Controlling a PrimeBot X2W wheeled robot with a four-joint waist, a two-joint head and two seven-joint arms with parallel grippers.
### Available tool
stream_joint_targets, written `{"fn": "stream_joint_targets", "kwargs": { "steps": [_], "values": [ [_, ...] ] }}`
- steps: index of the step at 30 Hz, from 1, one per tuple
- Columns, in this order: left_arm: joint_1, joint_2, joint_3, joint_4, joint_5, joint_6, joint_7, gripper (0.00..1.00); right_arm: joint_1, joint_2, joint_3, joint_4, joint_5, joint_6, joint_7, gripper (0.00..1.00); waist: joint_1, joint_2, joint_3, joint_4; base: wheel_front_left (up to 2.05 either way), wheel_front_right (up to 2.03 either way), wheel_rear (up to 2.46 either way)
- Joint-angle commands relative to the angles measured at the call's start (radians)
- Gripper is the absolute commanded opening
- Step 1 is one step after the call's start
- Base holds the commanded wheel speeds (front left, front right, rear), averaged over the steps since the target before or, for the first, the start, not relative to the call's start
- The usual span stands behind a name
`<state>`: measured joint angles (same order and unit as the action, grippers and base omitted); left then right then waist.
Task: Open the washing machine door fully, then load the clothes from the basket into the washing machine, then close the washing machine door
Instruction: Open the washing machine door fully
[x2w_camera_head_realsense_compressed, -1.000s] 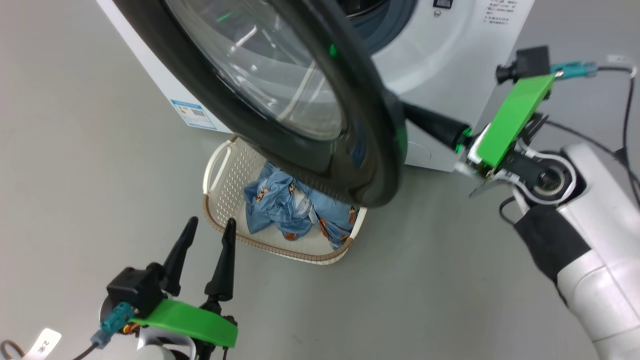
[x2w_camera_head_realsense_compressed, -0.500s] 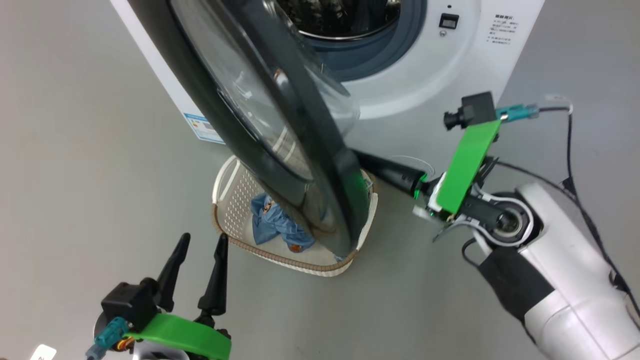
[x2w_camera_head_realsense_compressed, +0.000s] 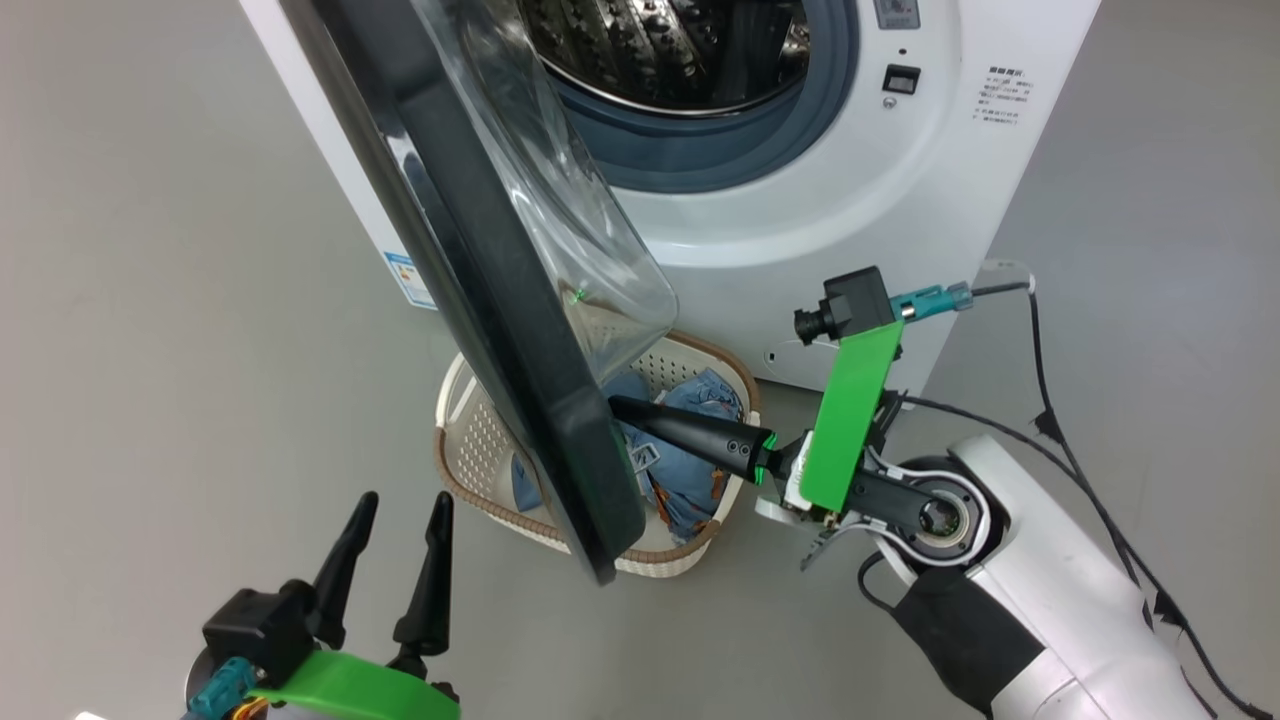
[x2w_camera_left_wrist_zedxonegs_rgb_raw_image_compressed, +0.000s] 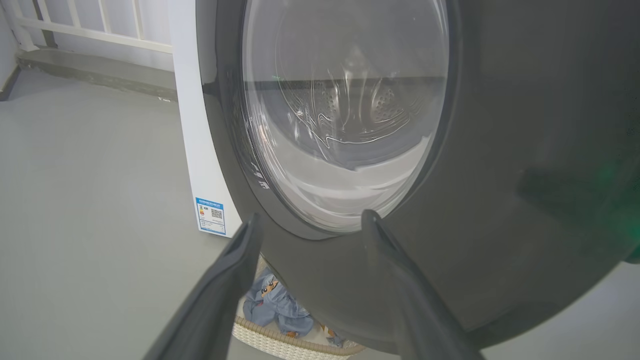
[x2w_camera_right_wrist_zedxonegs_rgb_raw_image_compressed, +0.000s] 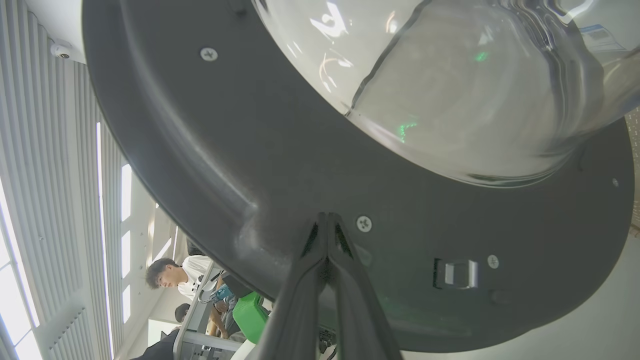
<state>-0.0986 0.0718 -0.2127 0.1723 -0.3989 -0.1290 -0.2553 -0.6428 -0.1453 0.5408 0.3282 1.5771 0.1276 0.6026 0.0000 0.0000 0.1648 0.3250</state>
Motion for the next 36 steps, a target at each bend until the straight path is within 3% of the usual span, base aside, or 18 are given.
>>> {"fn": "stream_joint_targets", "kwargs": {
  "steps": [1,7,8,11,12,13,23,36],
  "values": [
    [-0.004,0.023,0.034,-0.027,0.011,-0.002,-0.006,1.00,0.020,0.036,0.014,-0.034,0.011,0.003,-0.002,0.00,0.0000,0.0000,-0.008,0.002,0.00,0.00,0.00],
    [0.006,0.029,0.024,-0.029,0.001,-0.002,-0.006,1.00,0.039,0.050,0.001,-0.036,0.005,0.003,-0.031,0.00,0.0000,0.0000,-0.026,-0.003,0.00,0.00,0.00],
    [0.007,0.033,0.020,-0.028,-0.003,-0.002,-0.006,1.00,0.044,0.048,0.000,-0.033,-0.005,0.003,-0.041,0.07,0.0000,0.0000,-0.031,-0.007,0.00,0.00,0.00],
    [0.012,0.046,0.010,-0.021,-0.015,-0.002,-0.006,1.00,0.060,0.035,0.003,-0.028,-0.029,0.003,-0.069,0.53,0.0000,0.0000,-0.044,-0.022,0.00,0.00,0.00],
    [0.013,0.050,0.008,-0.019,-0.018,-0.002,-0.006,1.00,0.067,0.028,0.004,-0.025,-0.038,0.003,-0.080,0.91,0.0000,0.0000,-0.048,-0.028,0.00,0.00,0.00],
    [0.012,0.055,0.004,-0.019,-0.021,-0.002,-0.006,1.00,0.073,0.019,0.007,-0.025,-0.049,0.003,-0.094,1.00,0.0000,0.0000,-0.052,-0.034,0.00,0.00,0.00],
    [0.027,0.107,-0.007,0.003,-0.047,-0.002,-0.006,1.00,0.167,-0.069,0.016,0.008,-0.096,0.003,-0.280,1.00,0.0000,0.0000,-0.097,-0.109,0.00,0.00,0.00],
    [0.067,0.130,0.022,-0.008,-0.059,-0.002,-0.006,1.00,0.287,-0.223,0.025,0.040,-0.129,0.003,-0.481,1.00,0.0000,0.0000,-0.122,-0.196,0.00,0.00,0.00]
  ]
}}
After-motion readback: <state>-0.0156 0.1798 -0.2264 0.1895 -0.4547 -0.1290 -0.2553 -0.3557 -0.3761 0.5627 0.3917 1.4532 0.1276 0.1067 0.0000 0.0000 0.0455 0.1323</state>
